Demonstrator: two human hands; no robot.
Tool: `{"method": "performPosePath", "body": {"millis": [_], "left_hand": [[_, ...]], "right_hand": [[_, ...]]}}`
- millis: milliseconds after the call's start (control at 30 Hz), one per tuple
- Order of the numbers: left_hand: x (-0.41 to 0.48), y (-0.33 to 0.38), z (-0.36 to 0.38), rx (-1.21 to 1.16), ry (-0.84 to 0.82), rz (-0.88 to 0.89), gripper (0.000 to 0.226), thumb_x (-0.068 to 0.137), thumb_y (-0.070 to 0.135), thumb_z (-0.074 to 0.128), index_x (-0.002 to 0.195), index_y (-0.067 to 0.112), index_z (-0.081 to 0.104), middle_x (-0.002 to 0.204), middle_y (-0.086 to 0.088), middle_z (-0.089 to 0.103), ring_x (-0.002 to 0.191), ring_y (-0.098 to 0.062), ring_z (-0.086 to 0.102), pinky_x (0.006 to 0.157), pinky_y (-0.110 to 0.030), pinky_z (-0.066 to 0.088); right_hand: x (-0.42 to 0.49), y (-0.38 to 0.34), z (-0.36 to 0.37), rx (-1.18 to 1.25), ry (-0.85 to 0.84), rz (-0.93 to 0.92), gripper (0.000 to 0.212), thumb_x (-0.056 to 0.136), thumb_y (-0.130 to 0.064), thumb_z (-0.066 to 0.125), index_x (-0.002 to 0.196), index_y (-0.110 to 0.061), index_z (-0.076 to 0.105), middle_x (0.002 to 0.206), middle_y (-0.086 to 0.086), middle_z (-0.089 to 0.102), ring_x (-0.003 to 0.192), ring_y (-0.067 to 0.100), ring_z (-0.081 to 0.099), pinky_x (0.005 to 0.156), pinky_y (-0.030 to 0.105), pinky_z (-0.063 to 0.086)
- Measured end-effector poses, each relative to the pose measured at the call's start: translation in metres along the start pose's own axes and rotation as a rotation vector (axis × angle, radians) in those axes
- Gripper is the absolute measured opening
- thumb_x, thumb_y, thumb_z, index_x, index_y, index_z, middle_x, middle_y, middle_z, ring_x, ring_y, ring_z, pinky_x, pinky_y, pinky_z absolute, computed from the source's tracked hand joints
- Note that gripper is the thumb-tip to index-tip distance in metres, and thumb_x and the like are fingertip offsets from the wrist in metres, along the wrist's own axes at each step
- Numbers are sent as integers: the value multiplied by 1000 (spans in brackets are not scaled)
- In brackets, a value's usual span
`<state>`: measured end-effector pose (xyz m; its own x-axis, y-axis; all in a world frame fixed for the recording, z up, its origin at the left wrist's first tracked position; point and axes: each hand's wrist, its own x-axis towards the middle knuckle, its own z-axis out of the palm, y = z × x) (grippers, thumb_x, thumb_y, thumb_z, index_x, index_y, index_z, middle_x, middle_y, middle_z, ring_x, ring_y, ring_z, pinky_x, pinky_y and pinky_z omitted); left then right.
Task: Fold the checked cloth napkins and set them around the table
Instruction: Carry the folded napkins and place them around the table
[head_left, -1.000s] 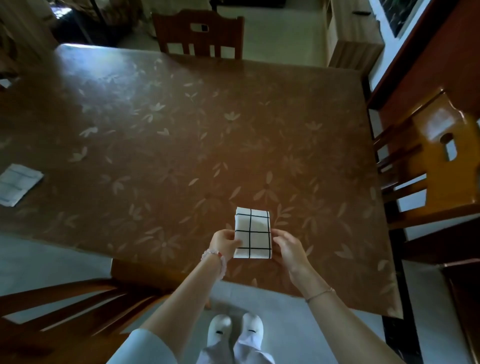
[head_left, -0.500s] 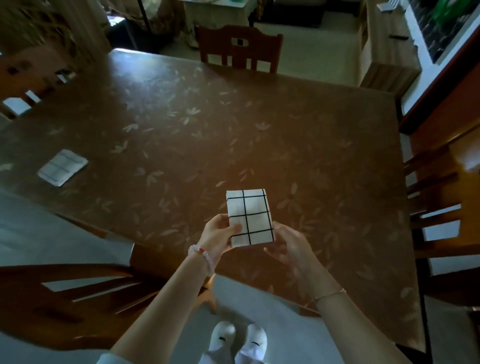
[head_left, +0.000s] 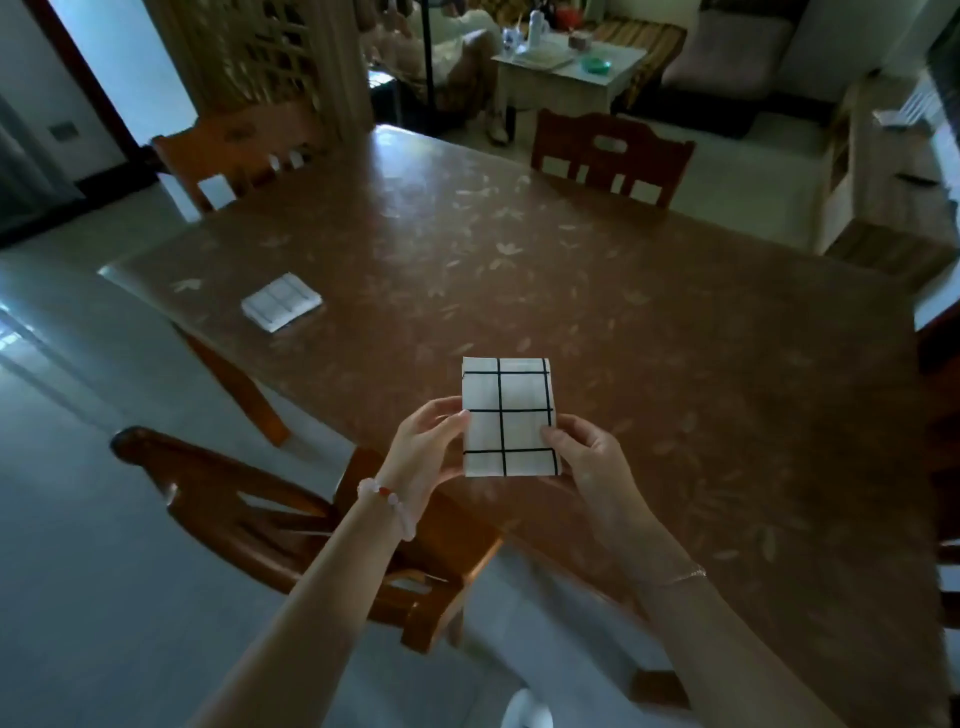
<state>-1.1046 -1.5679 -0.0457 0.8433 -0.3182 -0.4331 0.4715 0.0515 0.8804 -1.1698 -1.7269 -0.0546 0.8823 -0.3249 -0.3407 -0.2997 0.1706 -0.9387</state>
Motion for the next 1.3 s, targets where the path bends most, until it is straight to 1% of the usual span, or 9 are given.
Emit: {"method": "performPosePath", "body": {"millis": [200, 367, 533, 600, 700, 833, 1067, 1167, 1300], "left_hand": [[-30, 21, -89, -7, 102, 115, 23, 90, 9, 56, 113, 8, 58, 104, -9, 67, 89, -21, 68, 72, -33, 58], [-54, 39, -188, -8, 206, 193, 20, 87, 5, 59, 106, 9, 61, 102, -10, 69, 90, -21, 68, 77, -37, 57], [-74, 53, -279, -110, 352, 251, 18, 83, 0, 61, 99, 11, 63, 92, -10, 68, 72, -16, 67, 66, -35, 57], [-78, 56, -306, -179, 388, 249, 22, 83, 2, 62, 105, 7, 61, 98, -13, 68, 79, -19, 67, 63, -31, 57], [-80, 55, -336, -230, 420, 251, 23, 84, 5, 63, 107, 8, 60, 106, -17, 65, 95, -29, 65, 80, -42, 55], [-72, 53, -369, -265, 409, 254, 26, 84, 7, 63, 109, 9, 58, 110, -19, 64, 101, -32, 62, 89, -46, 51], [-26, 84, -445, -241, 263, 158, 50, 69, 31, 68, 113, 12, 55, 102, -9, 67, 89, -20, 67, 71, -33, 55], [15, 107, -470, -79, 245, 124, 37, 76, 15, 70, 110, 12, 57, 102, -10, 66, 93, -22, 65, 72, -35, 55], [84, 134, -491, 125, 259, 137, 20, 82, -3, 61, 94, 13, 60, 83, -4, 66, 75, -15, 61, 61, -26, 51]], "right_hand": [[-14, -9, 93, -27, -79, -25, 15, 91, -10, 55, 104, -8, 61, 92, 5, 69, 73, 9, 69, 59, 20, 53], [-23, -5, 198, 0, -97, 29, 17, 90, -14, 58, 106, -12, 62, 98, 7, 68, 89, 21, 67, 75, 31, 57], [-35, 8, 299, 350, -158, 149, 14, 85, -10, 61, 99, -10, 63, 92, 8, 70, 84, 21, 67, 72, 33, 57], [-42, 17, 336, 495, -238, 184, 28, 79, -12, 65, 106, -5, 62, 101, 13, 69, 91, 25, 67, 81, 36, 56], [-47, 28, 384, 541, -293, 210, 45, 73, -12, 68, 116, -2, 60, 110, 16, 67, 102, 29, 65, 86, 38, 53], [-31, 36, 425, 485, -212, 224, 38, 82, -5, 64, 119, -5, 58, 107, 16, 68, 96, 28, 67, 72, 35, 55], [26, 17, 459, 85, -237, 103, 18, 85, -3, 60, 102, -8, 63, 95, 12, 71, 87, 27, 69, 77, 41, 56], [63, 9, 476, -23, -241, 79, 15, 85, -8, 62, 99, -13, 65, 92, 5, 72, 82, 20, 69, 67, 30, 55], [120, 2, 497, 6, -182, 125, 20, 85, -13, 62, 105, -15, 63, 99, 4, 71, 89, 21, 68, 71, 29, 54]]}}
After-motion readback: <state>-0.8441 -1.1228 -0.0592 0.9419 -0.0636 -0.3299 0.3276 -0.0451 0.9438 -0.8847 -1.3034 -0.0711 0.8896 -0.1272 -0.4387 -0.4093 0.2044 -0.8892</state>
